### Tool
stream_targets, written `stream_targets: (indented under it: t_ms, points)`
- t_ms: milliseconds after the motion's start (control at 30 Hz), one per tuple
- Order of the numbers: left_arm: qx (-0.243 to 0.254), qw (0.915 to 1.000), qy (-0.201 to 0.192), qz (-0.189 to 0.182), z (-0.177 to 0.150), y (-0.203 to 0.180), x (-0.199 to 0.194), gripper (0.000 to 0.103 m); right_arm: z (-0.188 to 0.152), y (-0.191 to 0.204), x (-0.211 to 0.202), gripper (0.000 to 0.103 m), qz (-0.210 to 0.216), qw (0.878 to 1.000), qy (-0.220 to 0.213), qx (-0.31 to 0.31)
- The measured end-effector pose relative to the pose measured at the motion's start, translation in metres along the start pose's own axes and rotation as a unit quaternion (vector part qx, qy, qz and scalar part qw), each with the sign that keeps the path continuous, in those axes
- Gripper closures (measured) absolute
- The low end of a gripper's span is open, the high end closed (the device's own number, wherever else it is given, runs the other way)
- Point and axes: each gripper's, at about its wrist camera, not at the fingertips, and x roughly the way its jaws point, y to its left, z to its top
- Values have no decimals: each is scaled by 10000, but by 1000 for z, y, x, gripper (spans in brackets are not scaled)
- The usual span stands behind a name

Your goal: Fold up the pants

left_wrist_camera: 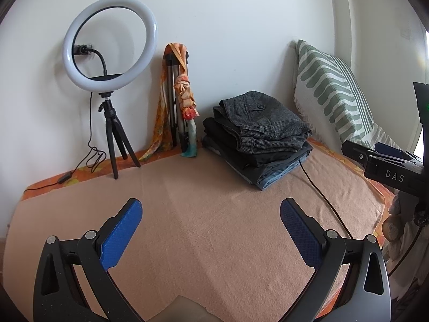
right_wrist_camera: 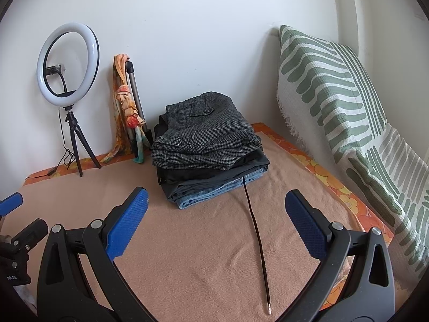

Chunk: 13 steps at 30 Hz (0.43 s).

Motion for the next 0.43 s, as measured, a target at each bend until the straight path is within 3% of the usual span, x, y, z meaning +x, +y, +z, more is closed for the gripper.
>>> stream_targets:
  t_ms: [433]
  points:
    - [-73, 10000, 24, -42, -1, 3, -1, 1, -1, 1, 0, 0, -2, 10000, -1, 7]
